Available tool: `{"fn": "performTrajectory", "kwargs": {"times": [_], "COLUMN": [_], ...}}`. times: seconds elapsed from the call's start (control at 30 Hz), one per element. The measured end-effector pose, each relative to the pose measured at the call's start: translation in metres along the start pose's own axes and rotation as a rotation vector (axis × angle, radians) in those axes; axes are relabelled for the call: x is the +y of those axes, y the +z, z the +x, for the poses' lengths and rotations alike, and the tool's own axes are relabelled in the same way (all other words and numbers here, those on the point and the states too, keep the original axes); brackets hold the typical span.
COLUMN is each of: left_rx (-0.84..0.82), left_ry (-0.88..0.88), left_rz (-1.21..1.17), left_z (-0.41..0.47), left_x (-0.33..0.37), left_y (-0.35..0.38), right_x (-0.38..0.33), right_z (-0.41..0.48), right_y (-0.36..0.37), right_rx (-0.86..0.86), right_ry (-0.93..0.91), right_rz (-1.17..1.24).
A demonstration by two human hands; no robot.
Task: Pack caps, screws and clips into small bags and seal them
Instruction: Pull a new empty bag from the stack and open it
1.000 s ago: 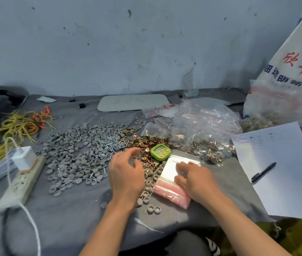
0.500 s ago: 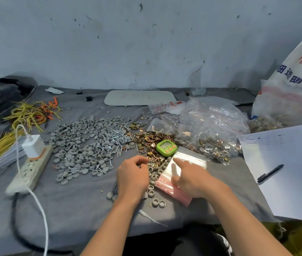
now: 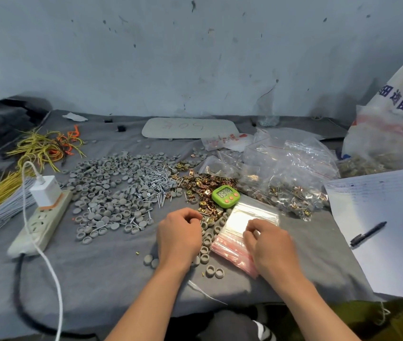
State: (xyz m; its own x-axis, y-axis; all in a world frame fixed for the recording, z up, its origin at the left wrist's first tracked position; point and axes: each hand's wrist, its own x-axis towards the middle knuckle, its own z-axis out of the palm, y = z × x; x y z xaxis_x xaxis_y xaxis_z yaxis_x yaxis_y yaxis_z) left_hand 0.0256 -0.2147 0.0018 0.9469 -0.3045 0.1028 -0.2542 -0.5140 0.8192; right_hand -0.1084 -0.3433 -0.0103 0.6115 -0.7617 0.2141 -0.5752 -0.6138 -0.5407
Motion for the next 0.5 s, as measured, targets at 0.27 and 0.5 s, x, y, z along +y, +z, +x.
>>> {"fn": "performTrajectory", "kwargs": {"times": [0.27,0.5], "left_rx": [0.006,0.264], "left_ry": [0.009,0.156], "left_rz": [0.057,0.028], "left_z": [0.001,-0.002], "left_x": [-0.003,-0.002], "left_y": [0.002,0.004], "right_x": [-0.043,-0.121], "right_z": [0.026,0.035], "right_y": [-0.015,0.014], "right_rx": [0.234,-0.187], "right_ry": [0.290,0.495], "right_rz": [0.556,1.396]}}
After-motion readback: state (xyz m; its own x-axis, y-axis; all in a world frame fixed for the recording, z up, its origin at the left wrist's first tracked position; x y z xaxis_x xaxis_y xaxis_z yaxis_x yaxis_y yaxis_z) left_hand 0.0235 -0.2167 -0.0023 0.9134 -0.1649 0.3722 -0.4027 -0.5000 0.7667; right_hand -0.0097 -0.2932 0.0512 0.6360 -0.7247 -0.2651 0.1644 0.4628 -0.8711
